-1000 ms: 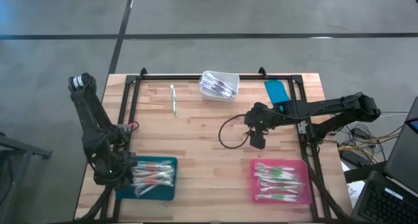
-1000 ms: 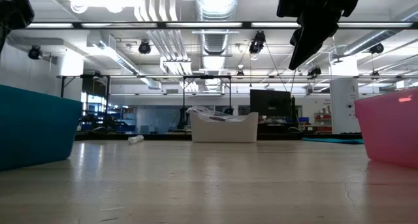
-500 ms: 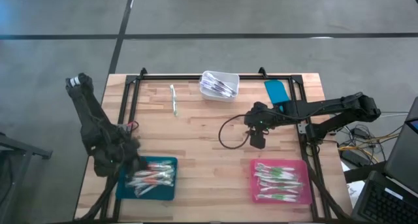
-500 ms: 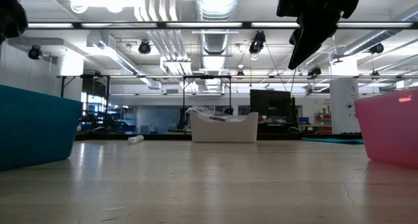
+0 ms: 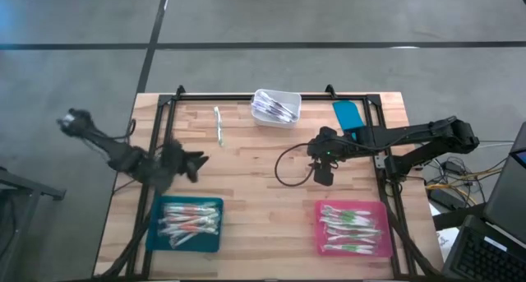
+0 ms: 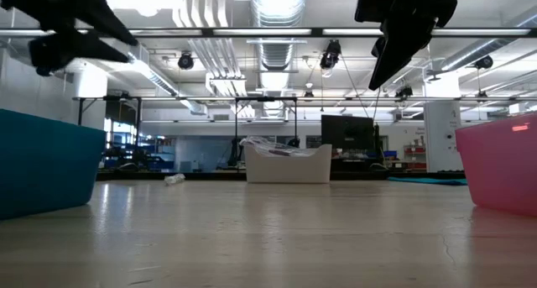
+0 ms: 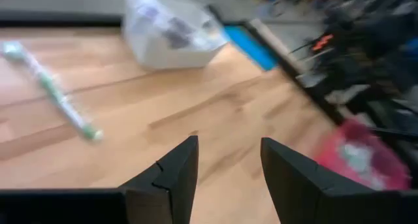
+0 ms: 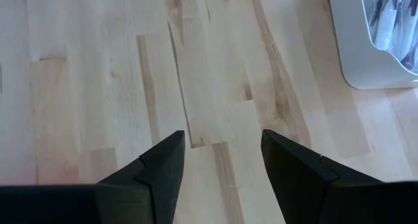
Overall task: Pick & Place Toothbrushes
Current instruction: Put the green toothbrush into the pink bin
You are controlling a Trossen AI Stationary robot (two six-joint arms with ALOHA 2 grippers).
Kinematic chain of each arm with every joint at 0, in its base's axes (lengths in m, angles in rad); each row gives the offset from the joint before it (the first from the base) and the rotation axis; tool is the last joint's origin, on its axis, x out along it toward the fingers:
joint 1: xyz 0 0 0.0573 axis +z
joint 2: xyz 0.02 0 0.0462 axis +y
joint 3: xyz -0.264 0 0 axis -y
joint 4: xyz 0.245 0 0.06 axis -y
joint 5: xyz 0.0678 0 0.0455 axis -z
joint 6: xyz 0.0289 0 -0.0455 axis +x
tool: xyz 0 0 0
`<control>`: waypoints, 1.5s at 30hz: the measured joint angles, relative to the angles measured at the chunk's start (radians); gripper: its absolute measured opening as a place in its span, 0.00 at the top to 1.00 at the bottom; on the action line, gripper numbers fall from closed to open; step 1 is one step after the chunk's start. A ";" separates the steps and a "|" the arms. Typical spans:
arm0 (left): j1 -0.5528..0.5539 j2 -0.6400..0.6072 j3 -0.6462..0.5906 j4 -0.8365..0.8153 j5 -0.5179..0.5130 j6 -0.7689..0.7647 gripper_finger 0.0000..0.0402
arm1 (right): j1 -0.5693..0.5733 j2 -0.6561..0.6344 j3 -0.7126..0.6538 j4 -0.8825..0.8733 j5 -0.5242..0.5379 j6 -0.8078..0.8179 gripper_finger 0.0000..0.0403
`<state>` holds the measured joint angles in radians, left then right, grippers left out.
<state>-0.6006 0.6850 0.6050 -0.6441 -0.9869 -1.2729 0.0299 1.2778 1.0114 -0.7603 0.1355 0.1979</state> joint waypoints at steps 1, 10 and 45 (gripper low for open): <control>0.065 0.010 -0.003 0.021 0.051 0.024 0.58 | 0.000 0.000 0.000 0.000 0.000 0.000 0.51; 0.637 0.125 -0.002 0.289 0.449 0.389 0.58 | -0.001 0.000 0.000 0.000 0.000 0.004 0.56; 1.223 0.860 0.299 0.177 0.743 0.441 0.59 | -0.040 0.000 0.000 -0.038 -0.001 -0.071 0.49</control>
<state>0.6228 1.5452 0.9044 -0.4672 -0.2438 -0.8315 -0.0099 1.2778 1.0111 -0.7985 0.1343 0.1274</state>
